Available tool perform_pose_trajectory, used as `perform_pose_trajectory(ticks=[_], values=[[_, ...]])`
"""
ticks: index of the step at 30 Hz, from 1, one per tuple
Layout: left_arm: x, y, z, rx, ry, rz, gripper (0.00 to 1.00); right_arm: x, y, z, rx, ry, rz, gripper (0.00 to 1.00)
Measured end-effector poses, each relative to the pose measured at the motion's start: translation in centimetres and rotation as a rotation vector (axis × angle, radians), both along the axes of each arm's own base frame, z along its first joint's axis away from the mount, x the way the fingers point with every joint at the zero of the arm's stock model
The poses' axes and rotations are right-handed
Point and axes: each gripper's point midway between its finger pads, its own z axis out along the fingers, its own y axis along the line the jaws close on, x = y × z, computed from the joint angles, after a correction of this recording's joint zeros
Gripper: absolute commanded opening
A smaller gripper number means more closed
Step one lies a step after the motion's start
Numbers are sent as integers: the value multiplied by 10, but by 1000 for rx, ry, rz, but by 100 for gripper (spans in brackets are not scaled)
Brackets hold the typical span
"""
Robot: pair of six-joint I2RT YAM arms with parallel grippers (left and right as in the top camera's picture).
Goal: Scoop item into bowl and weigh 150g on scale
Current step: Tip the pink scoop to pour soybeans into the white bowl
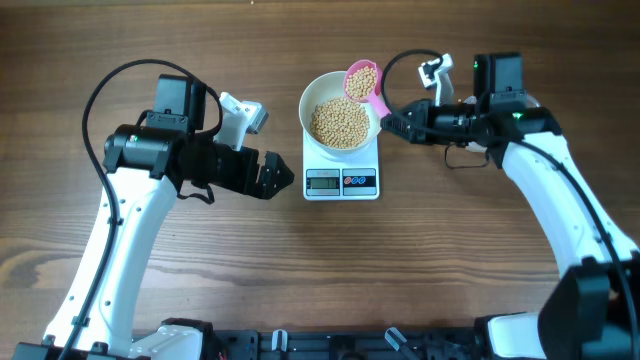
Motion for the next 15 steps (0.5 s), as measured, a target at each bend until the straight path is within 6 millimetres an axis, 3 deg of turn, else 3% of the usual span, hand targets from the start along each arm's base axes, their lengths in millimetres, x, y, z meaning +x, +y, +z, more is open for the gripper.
perform_pose_trajectory(ticks=[6,15], values=[[0,0,0,0,0,0,100,-6,1,14,-145,-160,29,4],[0,0,0,0,0,0,100,-14,11,-7,-403,-268,106,4]])
